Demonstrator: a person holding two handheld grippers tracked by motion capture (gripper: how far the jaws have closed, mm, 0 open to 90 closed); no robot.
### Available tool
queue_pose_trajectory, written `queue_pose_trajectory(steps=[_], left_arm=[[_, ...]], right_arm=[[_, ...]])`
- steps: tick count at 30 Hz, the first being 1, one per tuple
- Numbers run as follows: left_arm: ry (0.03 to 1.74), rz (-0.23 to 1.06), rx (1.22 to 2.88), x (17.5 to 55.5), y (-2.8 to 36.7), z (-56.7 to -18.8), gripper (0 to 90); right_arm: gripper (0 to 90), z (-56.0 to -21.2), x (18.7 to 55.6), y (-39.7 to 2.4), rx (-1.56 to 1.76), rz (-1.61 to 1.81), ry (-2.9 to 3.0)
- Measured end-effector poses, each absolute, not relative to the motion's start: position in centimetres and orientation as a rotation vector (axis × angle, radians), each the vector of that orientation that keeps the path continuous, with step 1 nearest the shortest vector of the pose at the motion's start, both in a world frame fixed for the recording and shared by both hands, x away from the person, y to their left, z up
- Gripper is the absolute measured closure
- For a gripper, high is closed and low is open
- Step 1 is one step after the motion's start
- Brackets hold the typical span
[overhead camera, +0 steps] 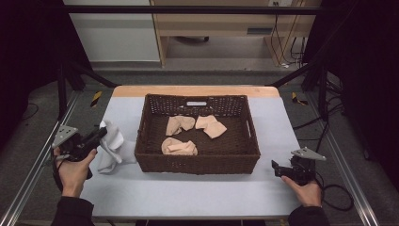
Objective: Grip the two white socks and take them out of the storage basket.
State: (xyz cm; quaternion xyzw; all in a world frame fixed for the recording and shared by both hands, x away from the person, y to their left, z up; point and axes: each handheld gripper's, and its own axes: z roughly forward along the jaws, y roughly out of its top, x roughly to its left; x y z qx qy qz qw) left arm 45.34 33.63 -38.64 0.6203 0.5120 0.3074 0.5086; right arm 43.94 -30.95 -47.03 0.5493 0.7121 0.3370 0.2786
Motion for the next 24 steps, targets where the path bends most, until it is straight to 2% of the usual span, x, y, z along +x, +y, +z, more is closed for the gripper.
queue_pose_trajectory(steps=[8, 15, 24], left_arm=[[1.291, 0.711, 1.582, 45.6, 33.6, -41.3, 80.2], [1.34, 0.683, 1.682, 46.3, 33.4, -43.5, 73.7], [1.356, 0.674, 1.696, 46.3, 33.0, -43.9, 46.4]], right_arm=[[8.3, -47.0, 43.7, -30.9, 1.469, 0.91, 1.908], [8.3, -47.1, 43.7, -30.8, 1.462, 0.895, 1.924], [8.3, -47.1, 43.7, -30.8, 1.464, 0.892, 1.921]])
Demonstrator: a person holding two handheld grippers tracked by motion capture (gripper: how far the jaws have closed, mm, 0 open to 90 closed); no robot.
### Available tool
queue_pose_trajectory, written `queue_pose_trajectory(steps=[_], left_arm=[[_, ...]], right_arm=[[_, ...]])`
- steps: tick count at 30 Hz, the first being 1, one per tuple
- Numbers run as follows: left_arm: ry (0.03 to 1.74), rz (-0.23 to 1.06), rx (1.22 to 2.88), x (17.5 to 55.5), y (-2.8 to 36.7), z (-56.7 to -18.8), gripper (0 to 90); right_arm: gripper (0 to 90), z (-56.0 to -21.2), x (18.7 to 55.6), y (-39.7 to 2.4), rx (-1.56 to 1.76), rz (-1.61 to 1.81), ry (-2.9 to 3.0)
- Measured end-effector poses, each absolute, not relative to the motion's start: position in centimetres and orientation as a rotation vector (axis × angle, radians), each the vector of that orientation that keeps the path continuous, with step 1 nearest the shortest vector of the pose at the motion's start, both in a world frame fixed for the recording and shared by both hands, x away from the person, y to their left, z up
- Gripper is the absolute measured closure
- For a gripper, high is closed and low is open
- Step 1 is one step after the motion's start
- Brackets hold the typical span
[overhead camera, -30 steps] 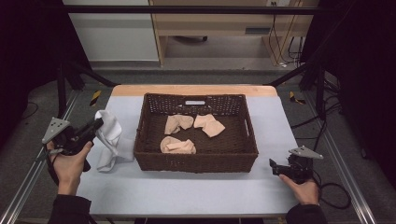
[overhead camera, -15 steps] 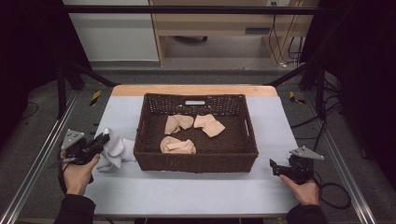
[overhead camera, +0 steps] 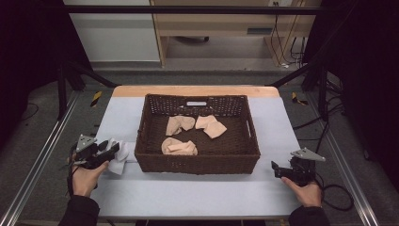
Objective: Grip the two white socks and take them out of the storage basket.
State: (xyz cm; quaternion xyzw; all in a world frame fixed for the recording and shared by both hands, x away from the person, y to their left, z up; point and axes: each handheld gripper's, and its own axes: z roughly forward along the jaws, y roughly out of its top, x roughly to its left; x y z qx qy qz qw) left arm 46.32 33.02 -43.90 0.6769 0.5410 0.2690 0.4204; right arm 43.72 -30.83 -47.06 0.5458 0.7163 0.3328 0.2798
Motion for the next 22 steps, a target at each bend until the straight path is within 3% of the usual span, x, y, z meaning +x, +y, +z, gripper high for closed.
queue_pose_trajectory(steps=[8, 22], left_arm=[[1.333, 0.673, 1.667, 44.4, 33.4, -42.7, 31.4], [1.403, 0.638, 1.683, 40.7, 35.3, -44.1, 28.1]], right_arm=[[8.3, -46.9, 43.6, -31.0, 1.469, 0.913, 1.897], [8.2, -46.7, 43.4, -31.2, 1.48, 0.936, 1.87]])
